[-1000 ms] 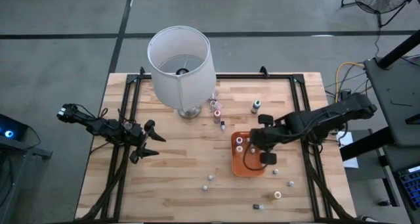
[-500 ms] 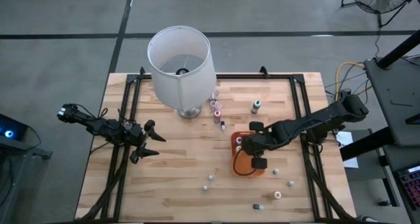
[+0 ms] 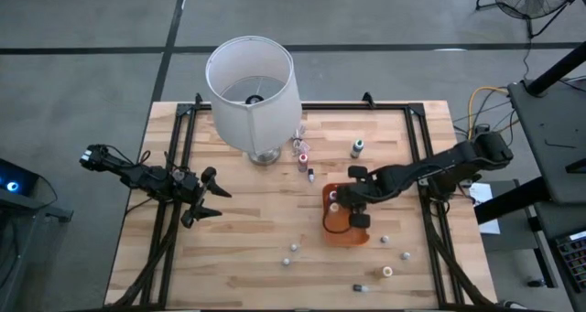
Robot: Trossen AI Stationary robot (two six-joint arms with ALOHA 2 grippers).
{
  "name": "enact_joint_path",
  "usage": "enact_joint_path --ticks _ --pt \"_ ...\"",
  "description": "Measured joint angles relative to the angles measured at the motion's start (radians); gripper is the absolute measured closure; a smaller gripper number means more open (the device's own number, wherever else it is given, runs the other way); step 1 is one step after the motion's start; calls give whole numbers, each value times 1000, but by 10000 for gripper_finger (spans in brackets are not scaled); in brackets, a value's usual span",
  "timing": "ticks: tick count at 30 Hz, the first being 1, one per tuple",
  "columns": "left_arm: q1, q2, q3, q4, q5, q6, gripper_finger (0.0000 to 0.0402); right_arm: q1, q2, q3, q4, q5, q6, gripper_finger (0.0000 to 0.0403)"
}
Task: Pick & Place food coloring
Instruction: Put the small food coloring bottle into the orange bin
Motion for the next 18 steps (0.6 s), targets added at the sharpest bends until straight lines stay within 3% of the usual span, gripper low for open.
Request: enact_joint_path --ticks 18 --pt "0 0 0 0 0 0 143 -28 68 -24 37 -38 -69 349"
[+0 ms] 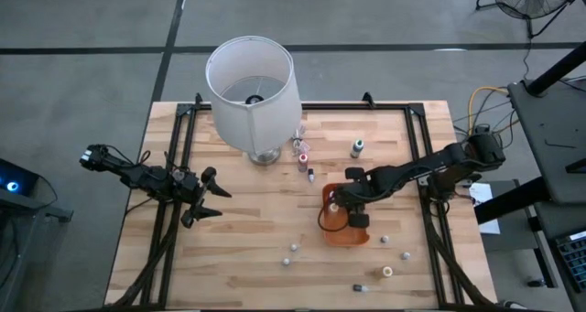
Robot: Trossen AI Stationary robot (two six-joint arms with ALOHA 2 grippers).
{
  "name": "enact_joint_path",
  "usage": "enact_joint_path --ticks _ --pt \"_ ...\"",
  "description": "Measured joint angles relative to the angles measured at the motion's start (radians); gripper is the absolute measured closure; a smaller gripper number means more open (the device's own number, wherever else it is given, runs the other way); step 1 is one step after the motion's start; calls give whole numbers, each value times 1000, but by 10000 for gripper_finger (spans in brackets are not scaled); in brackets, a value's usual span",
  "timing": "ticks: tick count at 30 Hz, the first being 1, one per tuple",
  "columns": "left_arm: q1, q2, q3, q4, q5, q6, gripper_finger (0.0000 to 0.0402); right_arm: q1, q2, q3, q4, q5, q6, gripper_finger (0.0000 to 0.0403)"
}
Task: Pick & Place food coloring
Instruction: Put the small food coloring bottle into the orange bin
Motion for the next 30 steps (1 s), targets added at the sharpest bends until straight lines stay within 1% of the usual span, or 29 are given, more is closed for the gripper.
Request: enact_joint_path --ticks 5,7,15,20,25,30 --pt "0 0 0 0 0 0 143 2 -1 -1 0 -19 0 347" --pt "0 0 0 0 0 0 143 2 -1 -2 0 -23 0 340" --pt "0 0 0 0 0 0 143 2 -2 -1 1 -24 4 282" --pt "0 0 0 0 0 0 143 2 -3 0 -3 -23 5 256" --pt "0 0 0 0 0 0 143 2 -14 41 -36 -22 7 244" --pt "0 0 0 0 0 0 143 1 -46 92 -44 -22 6 241"
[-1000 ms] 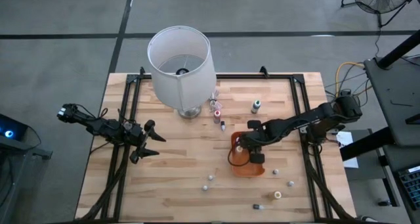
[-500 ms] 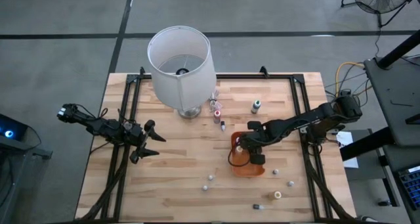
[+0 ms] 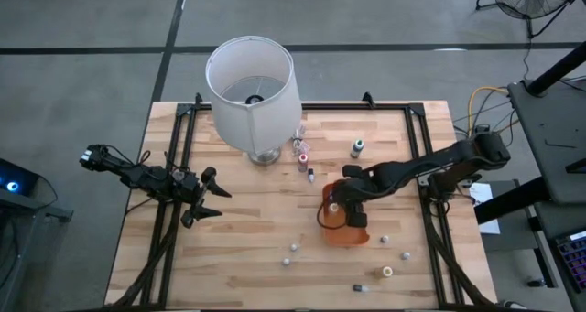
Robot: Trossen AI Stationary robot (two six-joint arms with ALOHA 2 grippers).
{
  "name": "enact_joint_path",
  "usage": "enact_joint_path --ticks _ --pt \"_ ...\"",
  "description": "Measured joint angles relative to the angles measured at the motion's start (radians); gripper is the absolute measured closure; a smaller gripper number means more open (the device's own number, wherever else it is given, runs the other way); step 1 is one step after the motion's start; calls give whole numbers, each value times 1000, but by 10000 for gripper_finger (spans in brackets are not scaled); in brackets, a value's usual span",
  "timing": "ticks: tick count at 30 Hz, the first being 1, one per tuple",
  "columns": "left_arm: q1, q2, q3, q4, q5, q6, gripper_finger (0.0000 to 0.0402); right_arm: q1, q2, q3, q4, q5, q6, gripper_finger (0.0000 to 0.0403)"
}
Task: Pick & Place food coloring
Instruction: Put the small food coloring bottle into the orange bin
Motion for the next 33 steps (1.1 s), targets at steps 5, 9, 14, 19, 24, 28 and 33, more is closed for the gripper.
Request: enact_joint_path --ticks 5,9,14,19,24,28,33 --pt "0 0 0 0 0 0 143 0 -32 72 -74 15 -1 238" --pt "0 0 0 0 0 0 143 0 -50 136 -155 42 15 226" --pt "0 0 0 0 0 0 143 0 -66 205 -263 90 76 200" --pt "0 0 0 0 0 0 143 0 -74 242 -328 90 148 177" --pt "0 0 0 0 0 0 143 7 -76 275 -387 89 217 158" --pt "0 0 0 0 0 0 143 29 -76 314 -428 85 273 148" --pt "0 0 0 0 0 0 143 65 -76 377 -479 82 338 143"
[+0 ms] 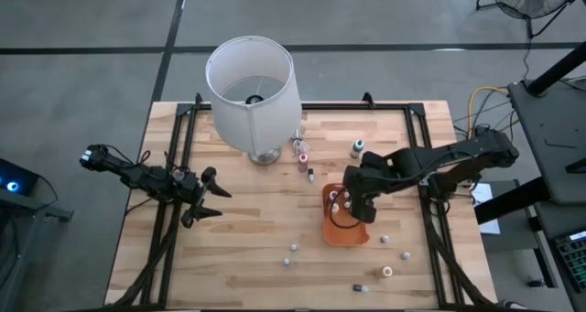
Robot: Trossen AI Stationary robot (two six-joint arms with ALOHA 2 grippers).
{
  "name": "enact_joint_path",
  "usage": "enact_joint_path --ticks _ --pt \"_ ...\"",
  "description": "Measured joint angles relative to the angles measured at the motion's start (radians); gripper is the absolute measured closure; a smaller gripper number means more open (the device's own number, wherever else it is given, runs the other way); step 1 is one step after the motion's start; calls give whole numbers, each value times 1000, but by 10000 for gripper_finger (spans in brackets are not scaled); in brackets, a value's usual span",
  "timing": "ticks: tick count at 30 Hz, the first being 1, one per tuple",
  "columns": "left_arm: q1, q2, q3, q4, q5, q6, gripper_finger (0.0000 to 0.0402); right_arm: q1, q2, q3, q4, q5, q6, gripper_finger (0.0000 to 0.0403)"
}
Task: Pick & Place food coloring
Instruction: Put the small food coloring bottle into the orange bin
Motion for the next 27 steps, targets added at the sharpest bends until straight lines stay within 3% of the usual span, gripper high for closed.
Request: enact_joint_path --ticks 13,27 --pt "0 0 0 0 0 0 143 109 0 133 -68 -4 98 142" --pt "0 0 0 0 0 0 143 224 0 118 -95 -43 20 140"
